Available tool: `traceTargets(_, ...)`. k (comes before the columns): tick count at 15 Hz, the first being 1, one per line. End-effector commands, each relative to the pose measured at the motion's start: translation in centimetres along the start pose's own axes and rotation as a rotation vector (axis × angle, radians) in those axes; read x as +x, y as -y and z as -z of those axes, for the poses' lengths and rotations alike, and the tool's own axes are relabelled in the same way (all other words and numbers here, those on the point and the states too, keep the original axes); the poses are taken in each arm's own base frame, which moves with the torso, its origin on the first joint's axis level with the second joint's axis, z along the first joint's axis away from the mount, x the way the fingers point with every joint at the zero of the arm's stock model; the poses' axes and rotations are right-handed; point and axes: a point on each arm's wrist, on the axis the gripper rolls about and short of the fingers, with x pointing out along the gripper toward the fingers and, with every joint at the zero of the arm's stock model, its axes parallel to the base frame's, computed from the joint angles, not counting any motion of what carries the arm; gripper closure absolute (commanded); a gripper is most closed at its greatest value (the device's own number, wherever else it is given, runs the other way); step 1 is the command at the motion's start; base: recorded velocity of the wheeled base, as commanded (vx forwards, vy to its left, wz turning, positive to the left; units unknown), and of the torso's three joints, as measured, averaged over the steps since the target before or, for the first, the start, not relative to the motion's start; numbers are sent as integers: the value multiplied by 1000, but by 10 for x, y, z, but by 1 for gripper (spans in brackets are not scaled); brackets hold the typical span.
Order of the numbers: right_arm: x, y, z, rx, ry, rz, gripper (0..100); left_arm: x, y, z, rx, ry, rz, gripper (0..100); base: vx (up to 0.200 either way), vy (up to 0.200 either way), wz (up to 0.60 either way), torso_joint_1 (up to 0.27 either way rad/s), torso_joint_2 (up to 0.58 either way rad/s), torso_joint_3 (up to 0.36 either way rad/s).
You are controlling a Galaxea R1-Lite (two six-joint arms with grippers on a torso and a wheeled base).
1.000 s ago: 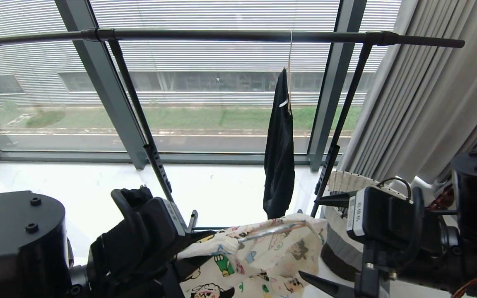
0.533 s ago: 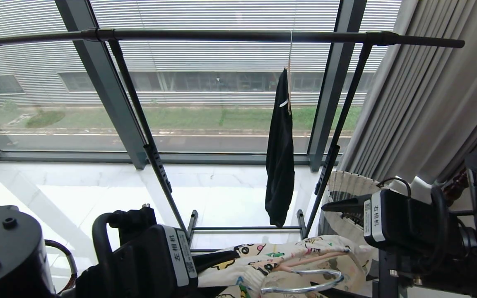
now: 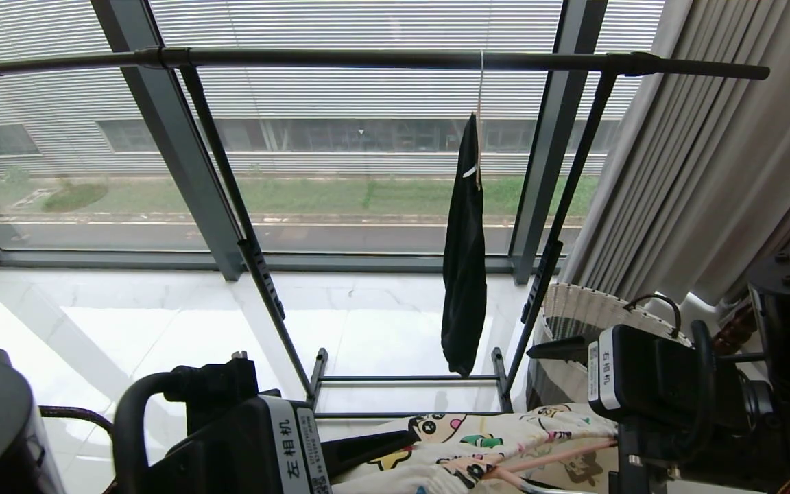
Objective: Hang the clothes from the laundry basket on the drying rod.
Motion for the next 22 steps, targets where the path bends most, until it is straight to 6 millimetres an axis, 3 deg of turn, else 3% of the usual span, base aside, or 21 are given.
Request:
traceTargets(1,2,0,1,0,-5,-4,100,0,0,-1,0,3,1,100,0,0,0,0,0,0)
traceTargets(9,2,1,1,3,-5,3,100,0,1,-2,27,6,3,100,0,0,0,0,0,0)
traceTargets(10,2,1,0,3,-3,6,100,0,1,-1,27,4,4,0,0,0,0,0,0,0)
traceTargets(18,-8,12,1,18,21,77,100,-2,-3,-2,7,-20,-91,0,0,0,0,0,0,0)
traceTargets(22,-9,29,3,54,6,239,100,-4,-22,3,-112,-53,-216,0,0,0,0,0,0,0)
